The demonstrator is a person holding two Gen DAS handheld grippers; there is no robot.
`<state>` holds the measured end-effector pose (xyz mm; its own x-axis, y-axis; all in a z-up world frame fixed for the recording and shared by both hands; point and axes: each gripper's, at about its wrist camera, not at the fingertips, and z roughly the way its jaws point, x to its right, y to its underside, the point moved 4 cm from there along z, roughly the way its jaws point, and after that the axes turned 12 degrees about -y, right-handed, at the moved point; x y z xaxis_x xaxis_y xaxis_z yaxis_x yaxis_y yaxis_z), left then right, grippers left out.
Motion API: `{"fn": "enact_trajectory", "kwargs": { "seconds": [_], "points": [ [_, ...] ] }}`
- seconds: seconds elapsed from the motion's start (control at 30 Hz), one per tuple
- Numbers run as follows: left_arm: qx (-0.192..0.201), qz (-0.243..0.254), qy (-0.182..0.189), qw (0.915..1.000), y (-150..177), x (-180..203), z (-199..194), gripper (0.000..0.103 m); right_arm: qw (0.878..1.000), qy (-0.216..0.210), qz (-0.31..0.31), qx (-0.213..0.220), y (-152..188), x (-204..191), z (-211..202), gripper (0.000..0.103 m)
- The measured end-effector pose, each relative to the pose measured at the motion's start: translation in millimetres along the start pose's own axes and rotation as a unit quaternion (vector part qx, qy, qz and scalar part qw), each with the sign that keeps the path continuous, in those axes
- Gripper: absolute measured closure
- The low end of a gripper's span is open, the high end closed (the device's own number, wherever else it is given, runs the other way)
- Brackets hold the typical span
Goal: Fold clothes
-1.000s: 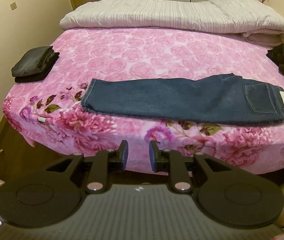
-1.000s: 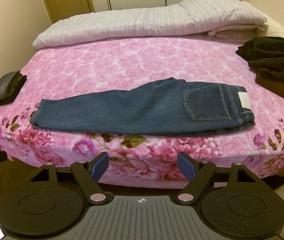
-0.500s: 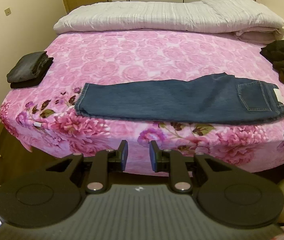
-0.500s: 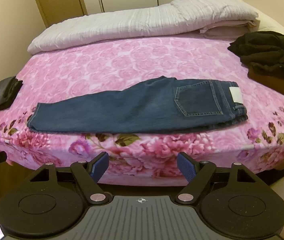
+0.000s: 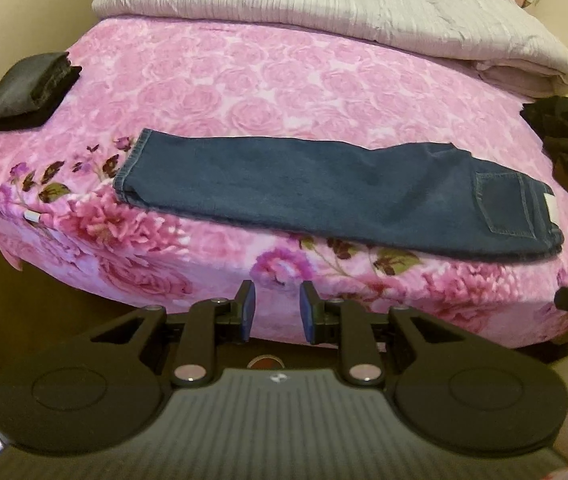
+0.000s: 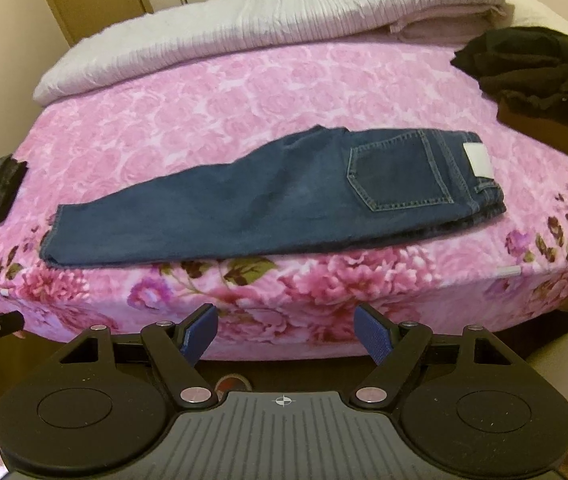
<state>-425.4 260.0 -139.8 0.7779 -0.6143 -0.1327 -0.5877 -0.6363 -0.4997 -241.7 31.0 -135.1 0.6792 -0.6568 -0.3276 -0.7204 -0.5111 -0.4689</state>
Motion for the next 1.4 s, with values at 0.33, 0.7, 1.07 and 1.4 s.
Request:
{"fn": "enact_trajectory", "kwargs": {
  "seconds": [0.33, 0.7, 1.07, 1.4],
  "points": [
    [-0.038, -0.093, 0.028, 0.9945, -43, -68, 104, 0.083, 0.994, -0.073, 0.078, 0.003, -44, -4, 81, 0.025],
    [-0.066, -0.319, 0.067, 0.9430, -53, -169, 243, 0.083, 0.952, -0.183, 0.242, -0.030, -42, -11, 214, 0.025],
    [-0.014, -0.368, 0.030, 0.9293, -57, -196, 315, 0.084, 0.960, -0.176, 0.193, -0.102, -20, -17, 280, 0.025],
    [-0.024, -0.240, 0.050, 0.9693, -47, -204, 329, 0.098, 0.961, -0.167, 0.199, -0.101, -24, 3, 280, 0.025]
  ]
}}
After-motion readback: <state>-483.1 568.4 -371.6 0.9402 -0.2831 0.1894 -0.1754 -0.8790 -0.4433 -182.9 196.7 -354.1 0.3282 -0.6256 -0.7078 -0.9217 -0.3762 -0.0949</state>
